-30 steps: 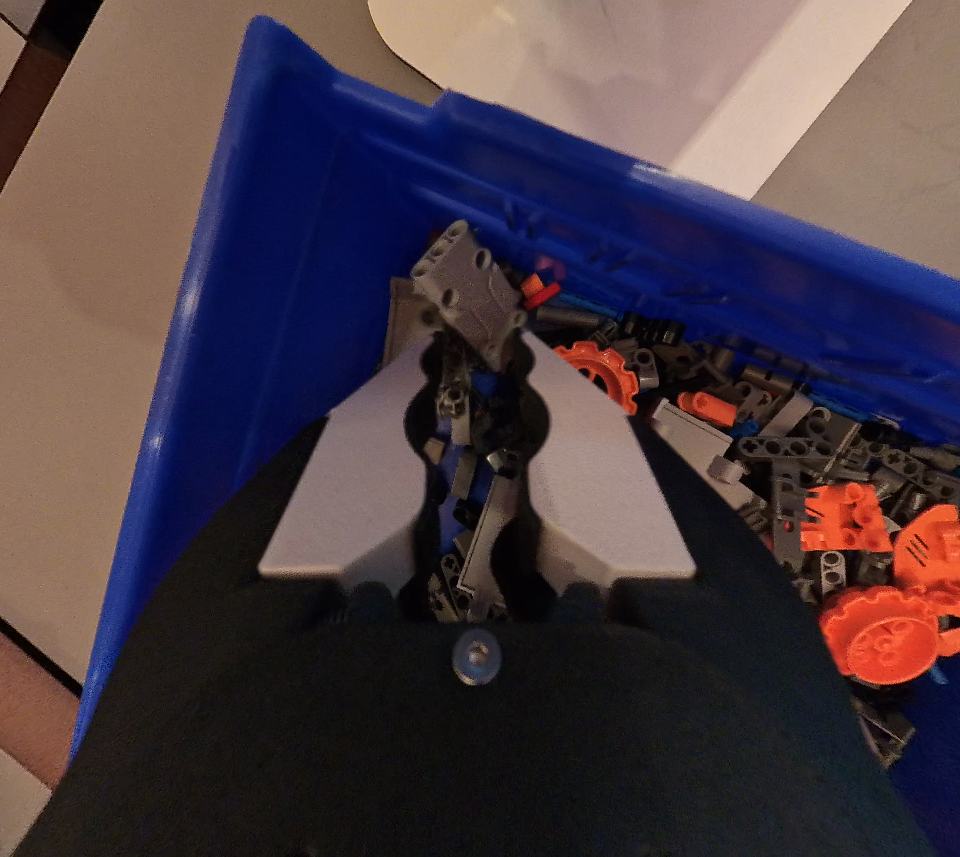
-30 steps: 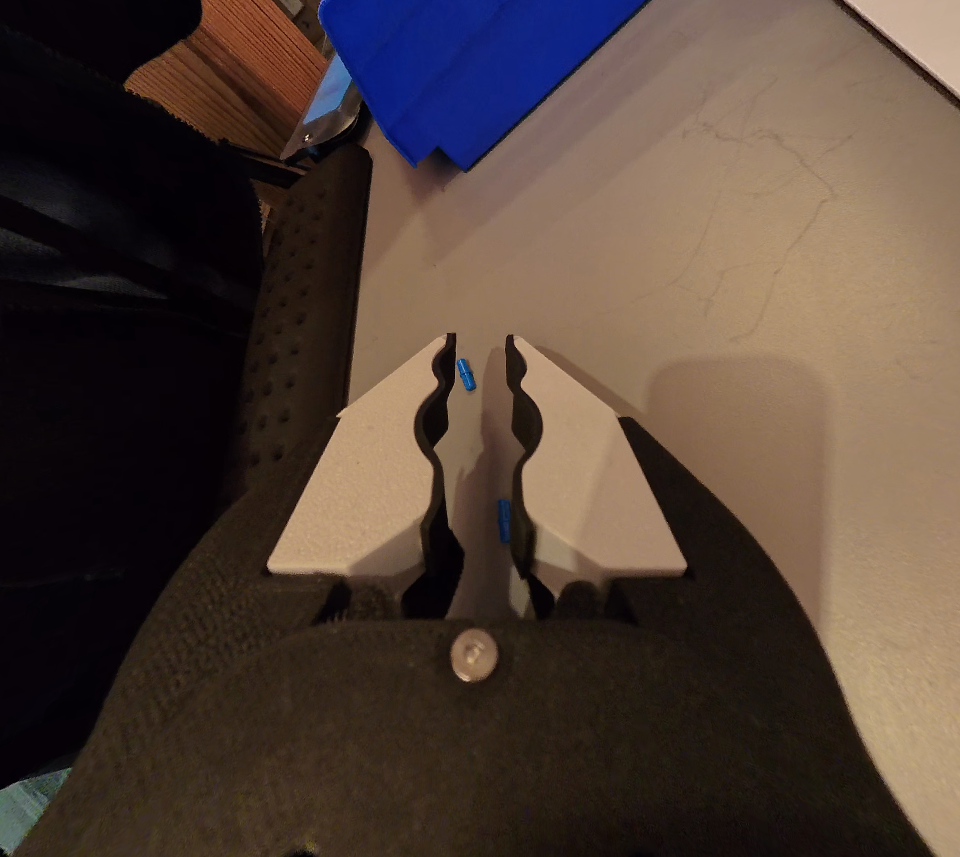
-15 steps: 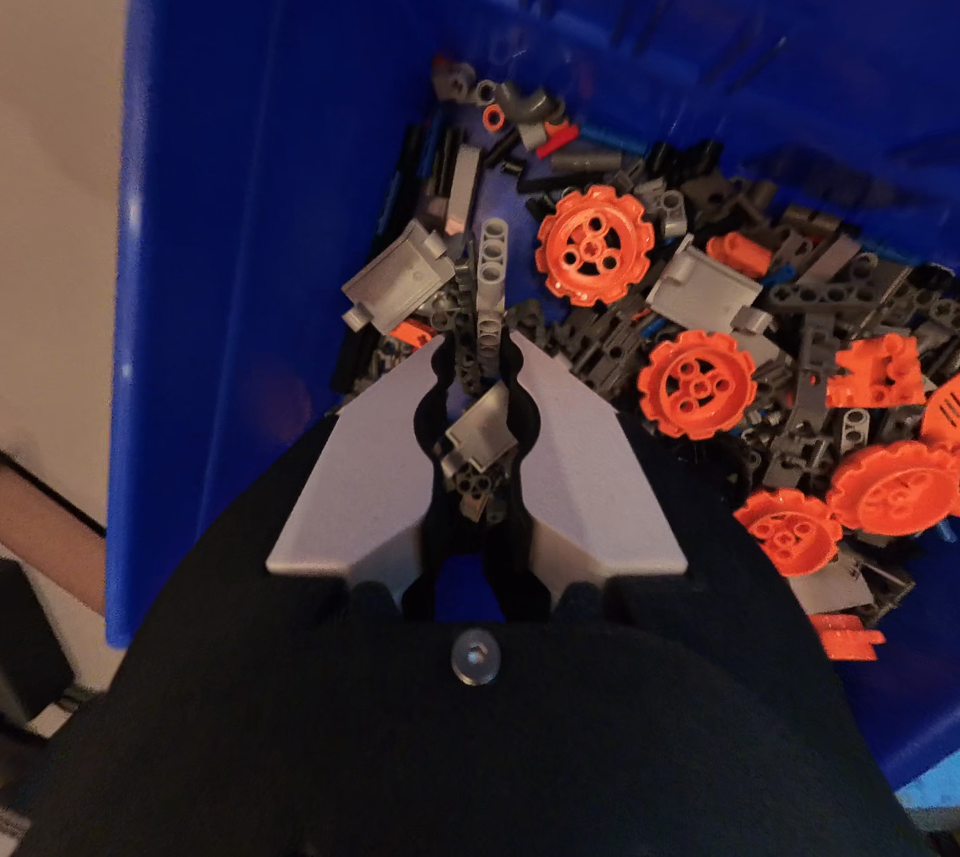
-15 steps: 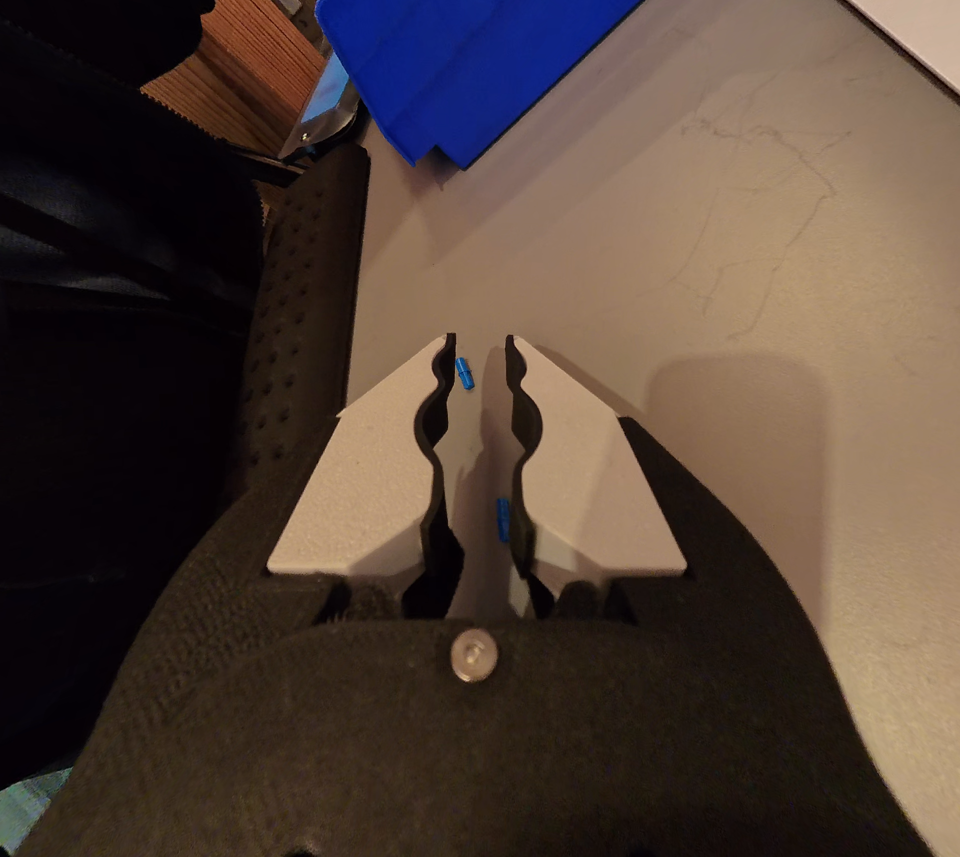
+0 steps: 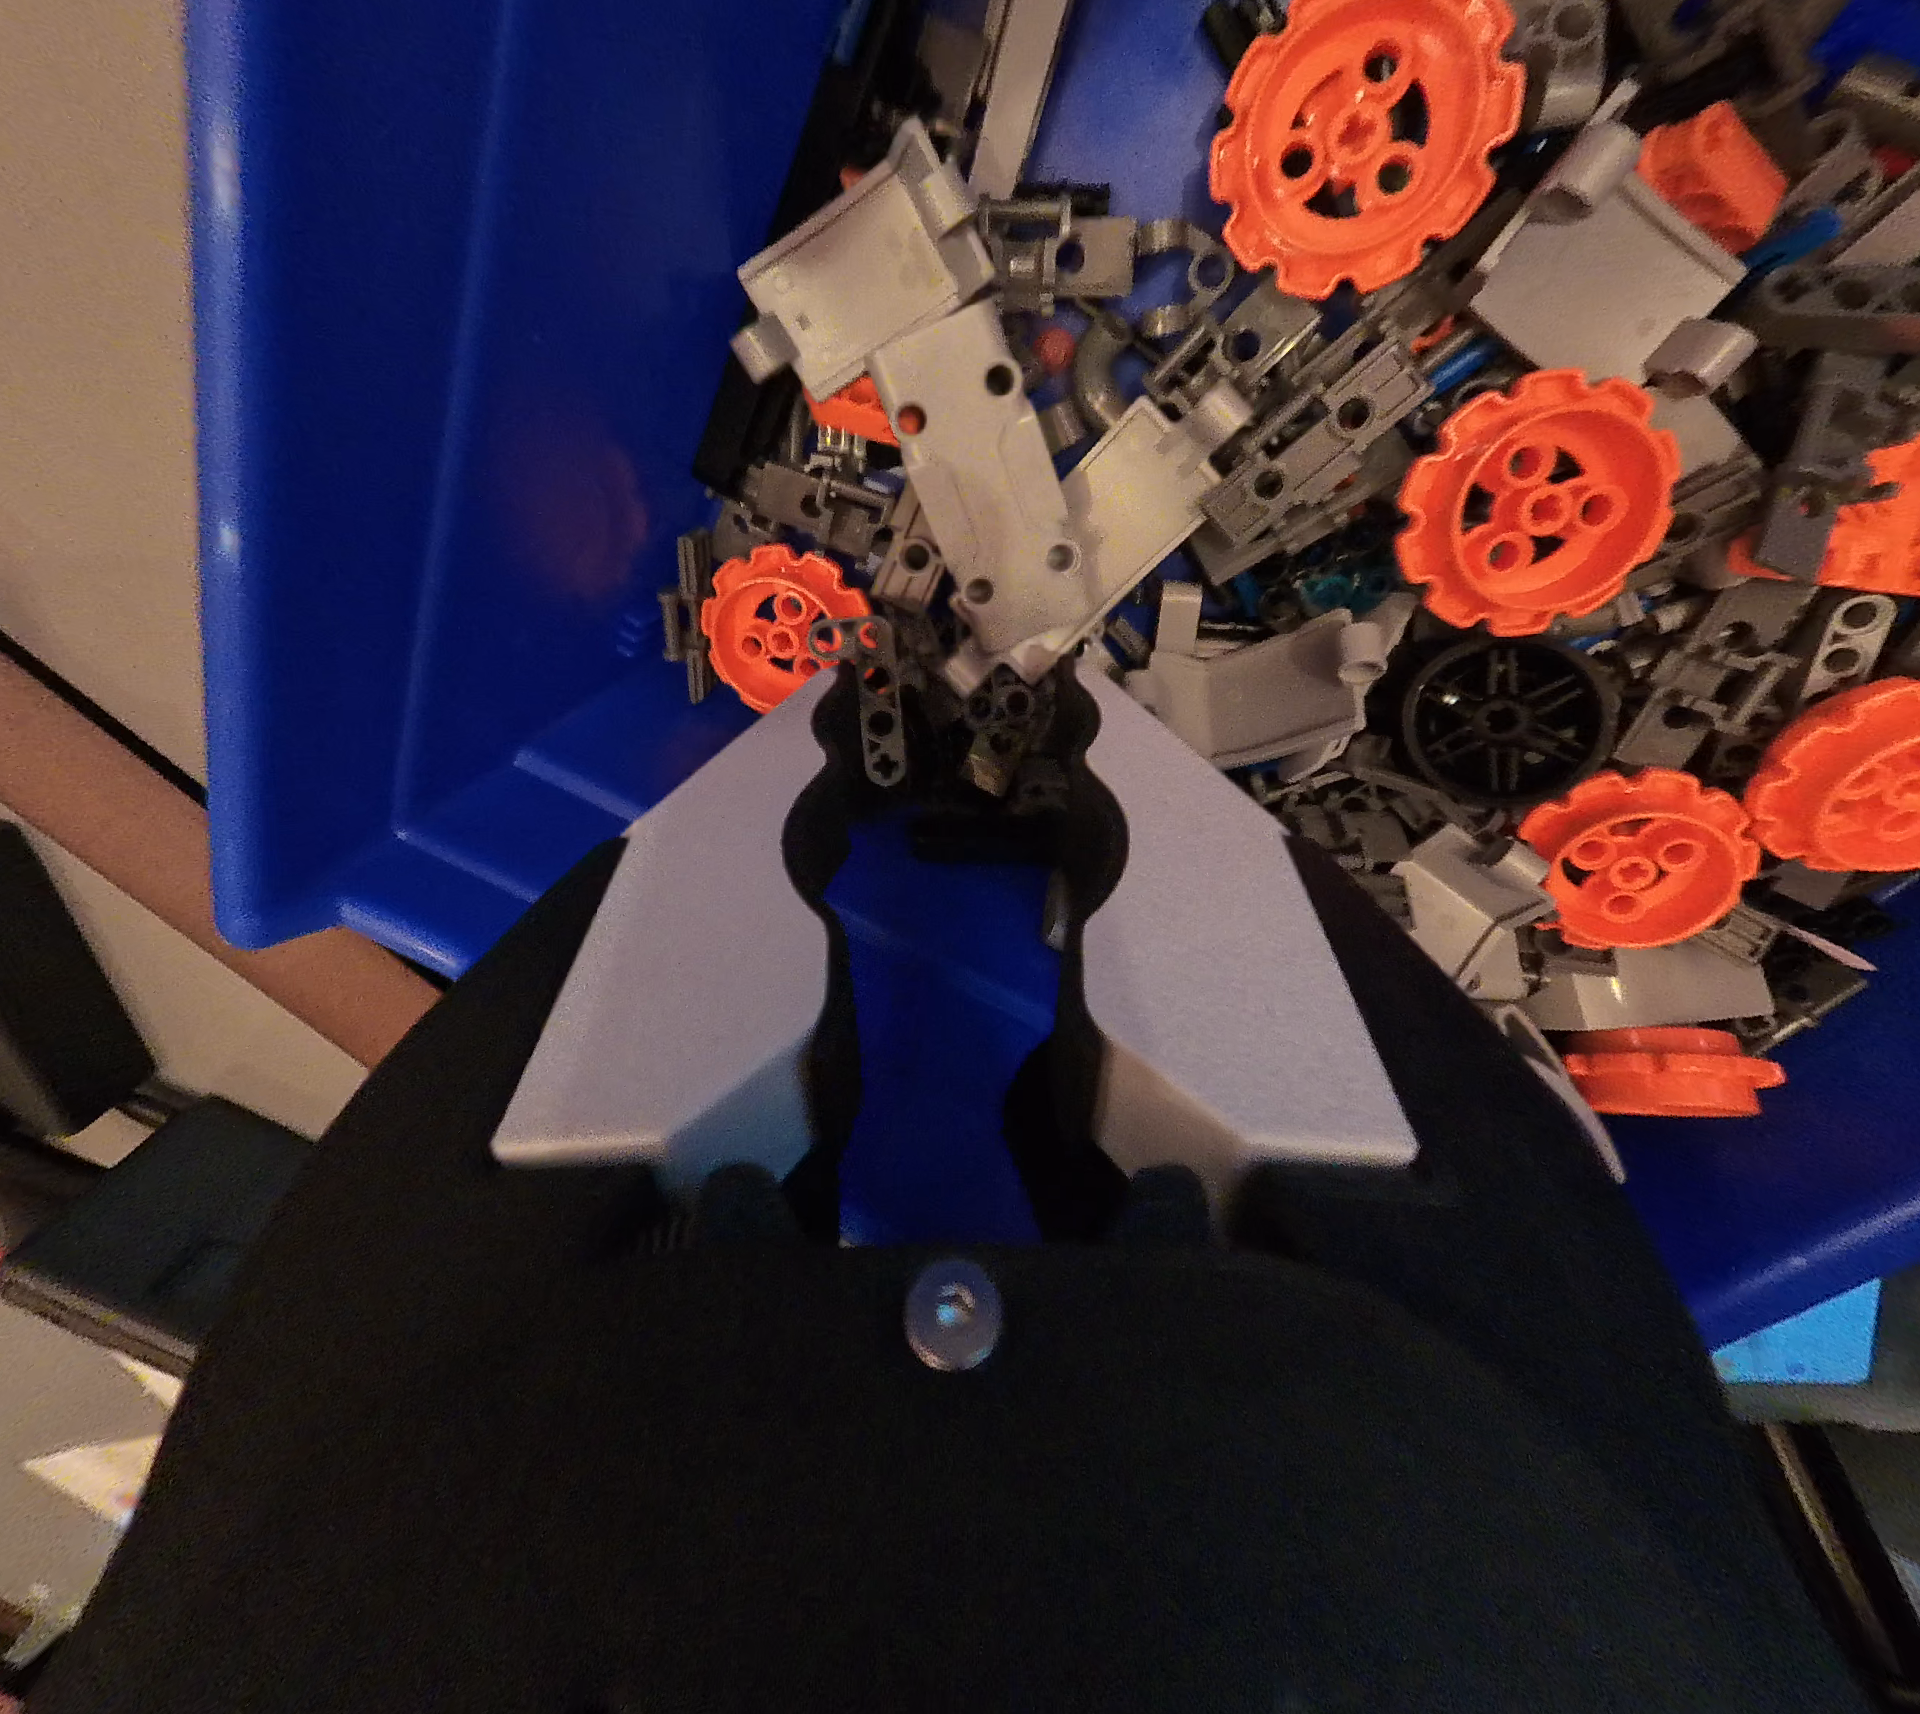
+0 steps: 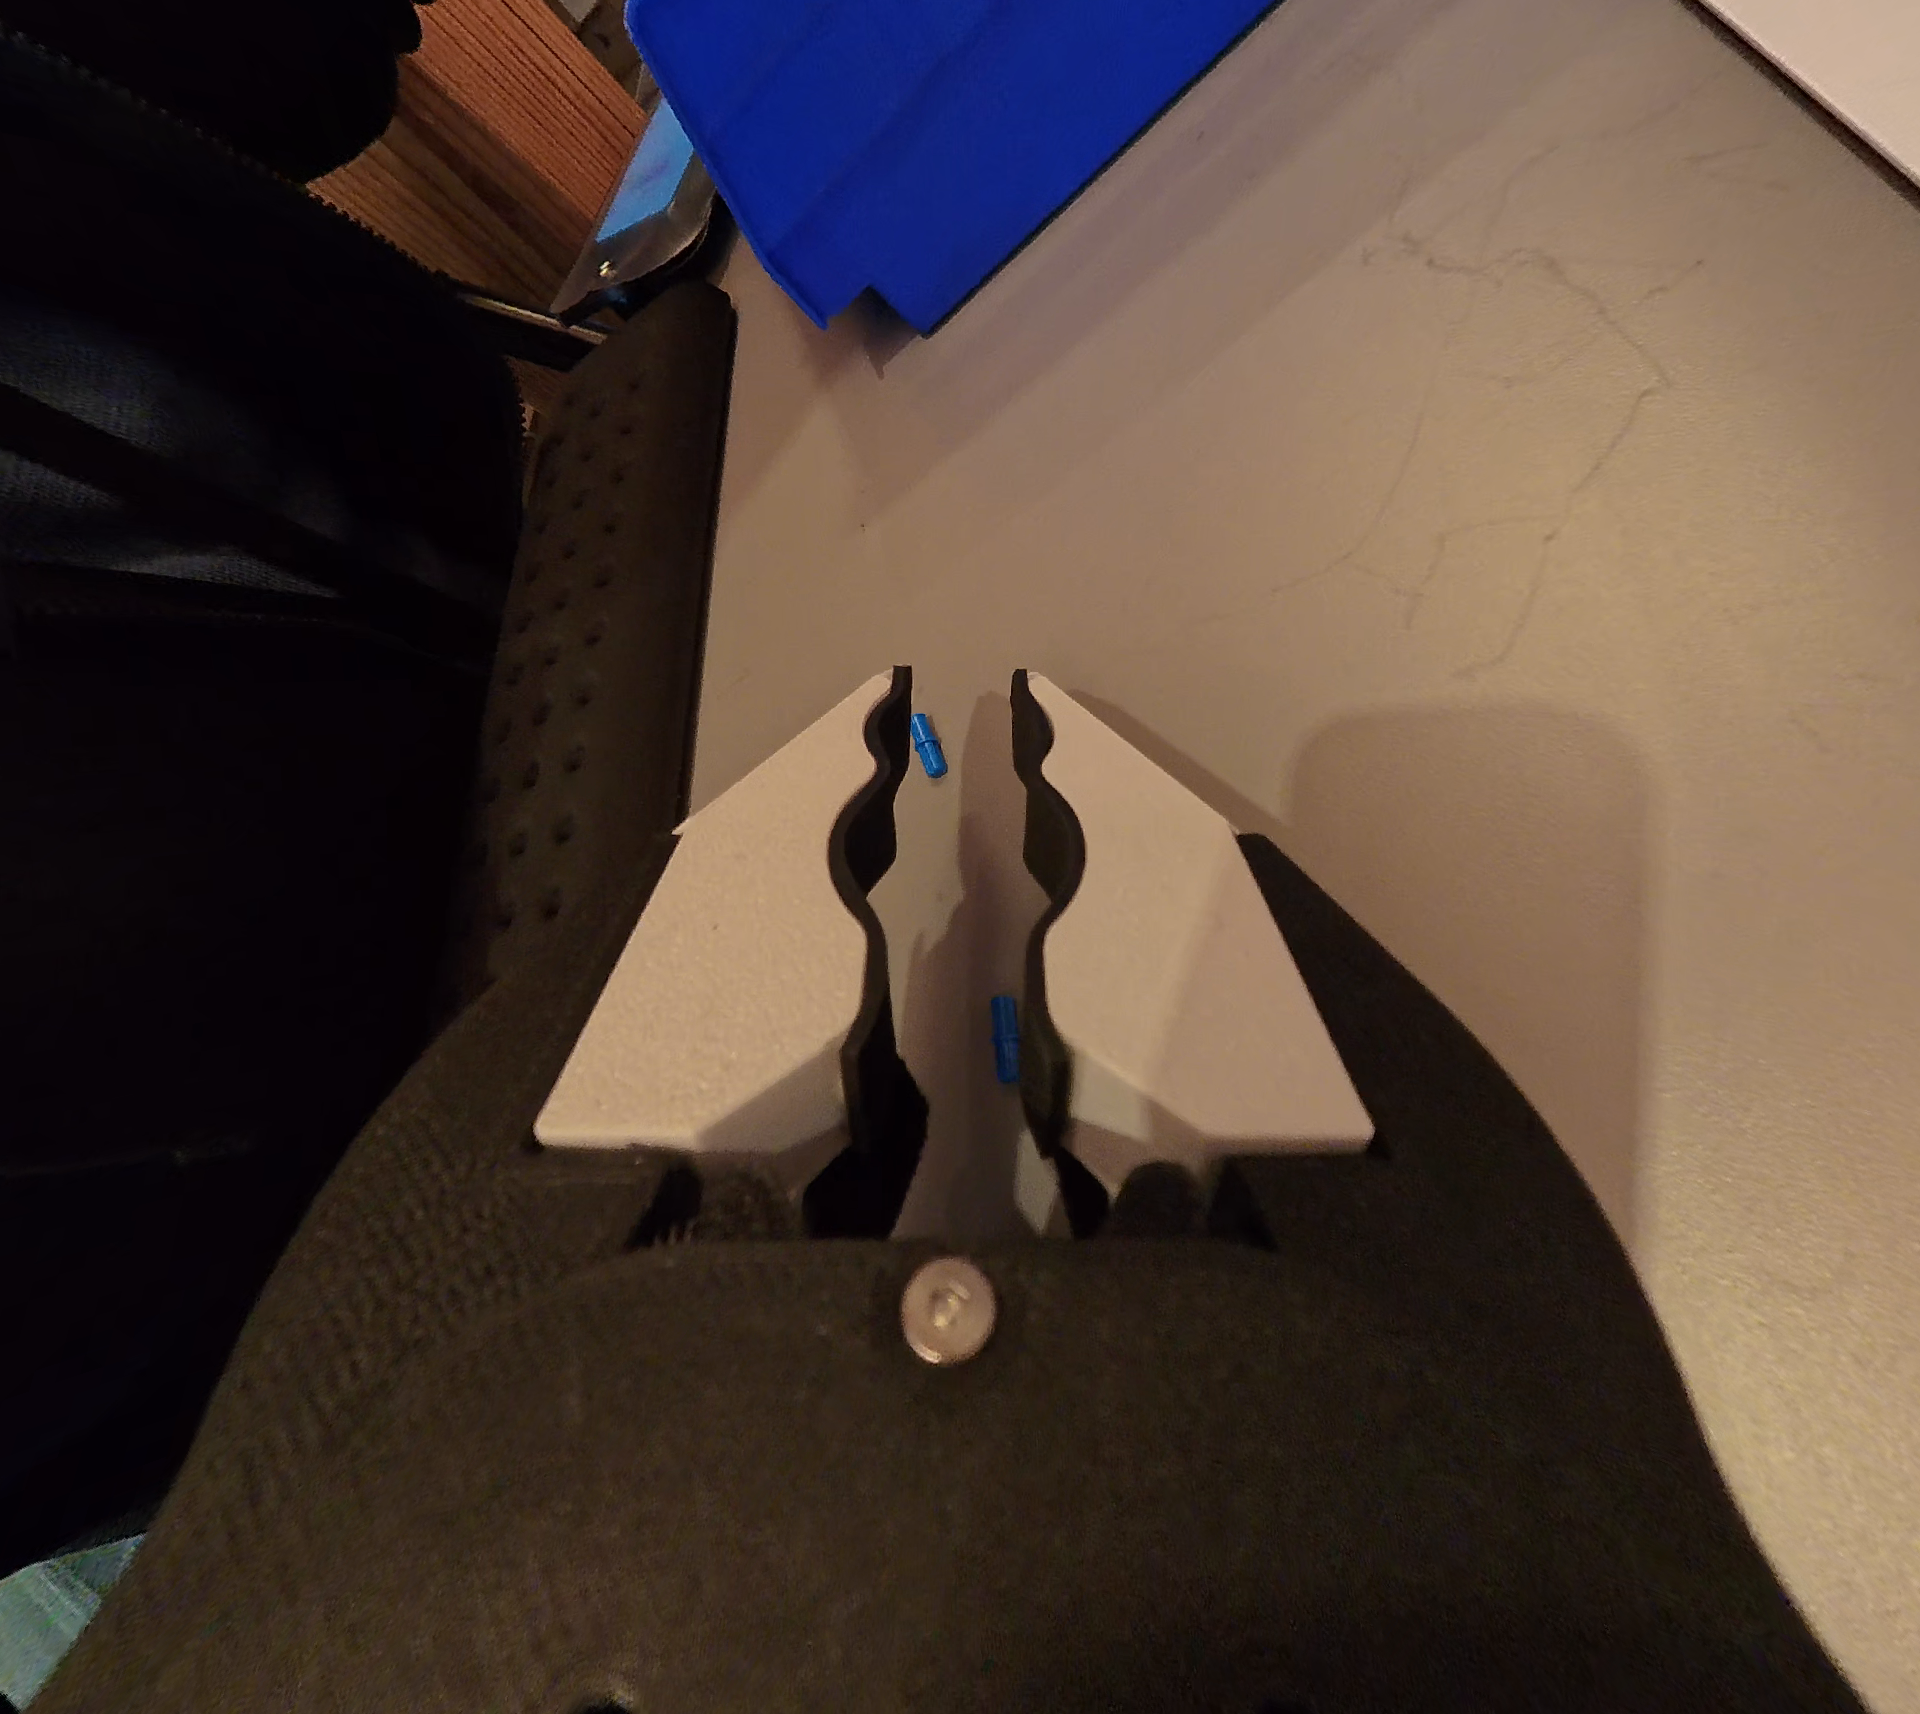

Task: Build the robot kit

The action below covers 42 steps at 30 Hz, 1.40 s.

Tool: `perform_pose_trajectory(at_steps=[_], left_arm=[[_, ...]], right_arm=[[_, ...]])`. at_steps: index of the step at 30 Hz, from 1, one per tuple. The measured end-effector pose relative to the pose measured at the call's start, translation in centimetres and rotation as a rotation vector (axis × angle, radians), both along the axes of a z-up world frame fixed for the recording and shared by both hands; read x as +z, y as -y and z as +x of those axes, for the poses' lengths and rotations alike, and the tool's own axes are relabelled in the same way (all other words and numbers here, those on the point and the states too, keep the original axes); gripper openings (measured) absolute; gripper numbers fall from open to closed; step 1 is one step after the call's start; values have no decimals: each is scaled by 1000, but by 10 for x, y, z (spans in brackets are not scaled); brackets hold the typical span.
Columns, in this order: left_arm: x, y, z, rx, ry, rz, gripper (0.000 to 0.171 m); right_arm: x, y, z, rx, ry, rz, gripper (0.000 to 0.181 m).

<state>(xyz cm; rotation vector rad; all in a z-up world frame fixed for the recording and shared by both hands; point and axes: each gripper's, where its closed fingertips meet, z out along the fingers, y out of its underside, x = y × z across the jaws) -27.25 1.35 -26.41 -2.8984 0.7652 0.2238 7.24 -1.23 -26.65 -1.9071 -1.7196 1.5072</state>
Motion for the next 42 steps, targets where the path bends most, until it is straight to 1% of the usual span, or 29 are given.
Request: perform_pose_trajectory(at_steps=[3, 5, 6, 9, 14, 16, 20, 22, 26, 27, 29, 31, 34, 36, 38, 39, 40, 41, 42], left_arm=[[10, -13, 9, -26, 25, 67, 40], [17, -28, 29, -118, 76, 138, 38], [18, -35, 37, -139, 92, 157, 37], [8, -51, 61, -193, 158, 167, 38], [-13, -66, 73, -205, 198, 143, 33], [-17, -73, 78, -203, 243, 165, 41], [-16, -74, 73, -202, 221, 177, 55], [-18, -72, 71, -199, 220, 175, 54], [-22, -65, 77, -177, 290, 146, 53], [-22, -64, 77, -161, 309, 141, 51], [-22, -62, 77, -133, 322, 134, 50], [-23, -52, 78, -116, 332, 70, 41], [-23, -38, 77, -108, 335, 1, 34], [-22, -32, 75, -126, 301, -19, 38], [-15, -46, 76, -147, 283, 77, 46], [-11, -55, 77, -160, 284, 124, 59], [-10, -58, 79, -167, 296, 137, 67], [-12, -60, 81, -163, 310, 133, 75], [-15, -62, 81, -148, 320, 124, 90]], right_arm=[[0, 0, 0, 0, 1, 1, 17], [0, 0, 0, -1, 1, 1, 17], [0, 0, 0, 0, 1, 1, 17], [0, 0, 0, 0, 0, 2, 17], [2, 0, 0, 0, -6, 0, 17], [1, 0, 0, 1, -5, -1, 17], [2, 0, 0, -1, -7, -1, 17], [1, 0, 0, 0, -6, -2, 17], [1, 0, 0, 2, -3, -4, 17], [1, 0, 0, 1, -4, -3, 17], [2, 0, 0, 1, -6, -2, 17], [2, 1, 0, 2, -6, -1, 17], [3, 1, 0, 2, -9, -1, 17], [3, 0, 0, 1, -10, -2, 17], [2, 0, 0, 2, -6, -5, 18], [1, 1, 0, 3, -5, -5, 18], [1, 1, 0, 4, -5, -4, 18], [2, 1, 0, 3, -5, -3, 18], [2, 0, 0, 1, -7, -3, 18]])
